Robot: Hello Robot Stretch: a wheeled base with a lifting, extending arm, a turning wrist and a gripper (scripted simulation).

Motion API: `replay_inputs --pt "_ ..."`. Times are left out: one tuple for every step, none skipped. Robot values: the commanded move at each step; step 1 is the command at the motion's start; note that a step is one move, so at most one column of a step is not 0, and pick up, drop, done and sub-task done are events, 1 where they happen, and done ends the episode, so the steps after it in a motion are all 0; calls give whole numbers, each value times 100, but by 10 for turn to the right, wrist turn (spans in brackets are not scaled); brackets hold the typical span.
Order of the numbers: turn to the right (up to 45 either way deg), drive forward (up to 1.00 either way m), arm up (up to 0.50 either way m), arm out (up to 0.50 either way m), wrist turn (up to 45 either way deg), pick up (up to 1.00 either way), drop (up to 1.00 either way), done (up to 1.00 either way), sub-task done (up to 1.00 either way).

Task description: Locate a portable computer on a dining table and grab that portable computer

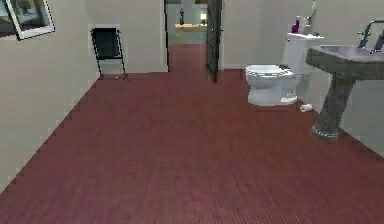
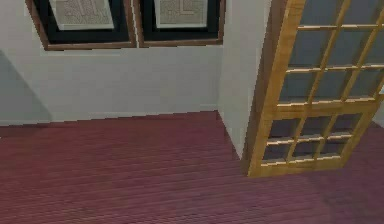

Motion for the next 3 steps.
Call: replay_inputs --pt "0 100 0 0 0 0 0 0 0" --pt "0 100 0 0 0 0 0 0 0" --pt "0 100 0 0 0 0 0 0 0"
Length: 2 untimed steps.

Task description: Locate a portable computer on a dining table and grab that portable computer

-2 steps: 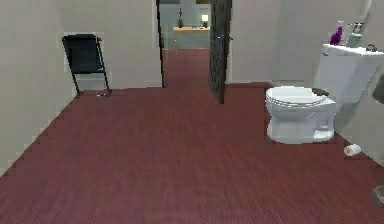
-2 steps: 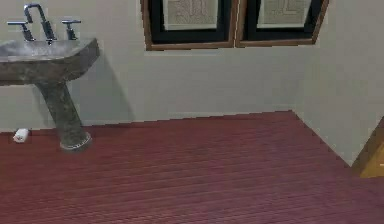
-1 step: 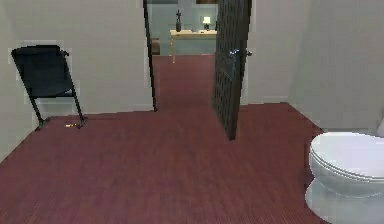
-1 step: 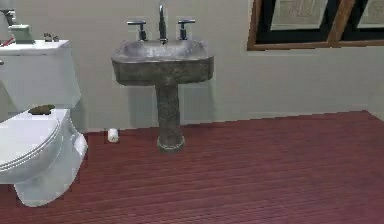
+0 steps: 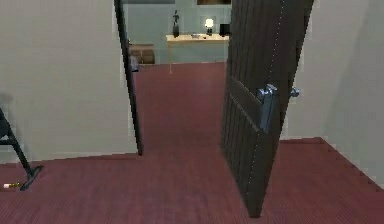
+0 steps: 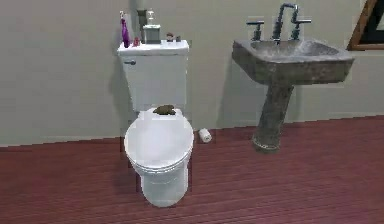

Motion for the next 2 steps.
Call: replay_inputs --pt "-30 0 0 0 0 0 0 0 0" --pt "0 100 0 0 0 0 0 0 0"
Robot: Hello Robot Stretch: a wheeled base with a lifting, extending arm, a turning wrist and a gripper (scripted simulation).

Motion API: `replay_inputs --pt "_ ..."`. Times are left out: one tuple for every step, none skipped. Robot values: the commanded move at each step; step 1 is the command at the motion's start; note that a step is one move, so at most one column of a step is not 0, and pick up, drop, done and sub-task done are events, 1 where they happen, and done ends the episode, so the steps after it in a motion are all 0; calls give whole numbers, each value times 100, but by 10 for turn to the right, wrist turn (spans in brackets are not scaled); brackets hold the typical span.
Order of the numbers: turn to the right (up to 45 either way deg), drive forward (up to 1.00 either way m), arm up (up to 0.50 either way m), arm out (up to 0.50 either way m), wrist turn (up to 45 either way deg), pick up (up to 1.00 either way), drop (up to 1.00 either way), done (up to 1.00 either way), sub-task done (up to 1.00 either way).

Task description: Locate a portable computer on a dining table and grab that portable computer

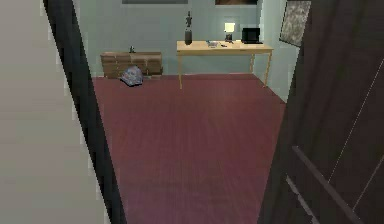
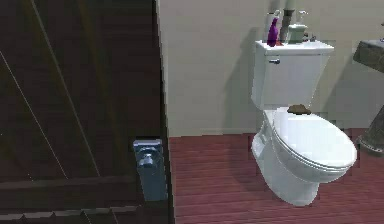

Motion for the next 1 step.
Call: replay_inputs --pt "-30 0 0 0 0 0 0 0 0"
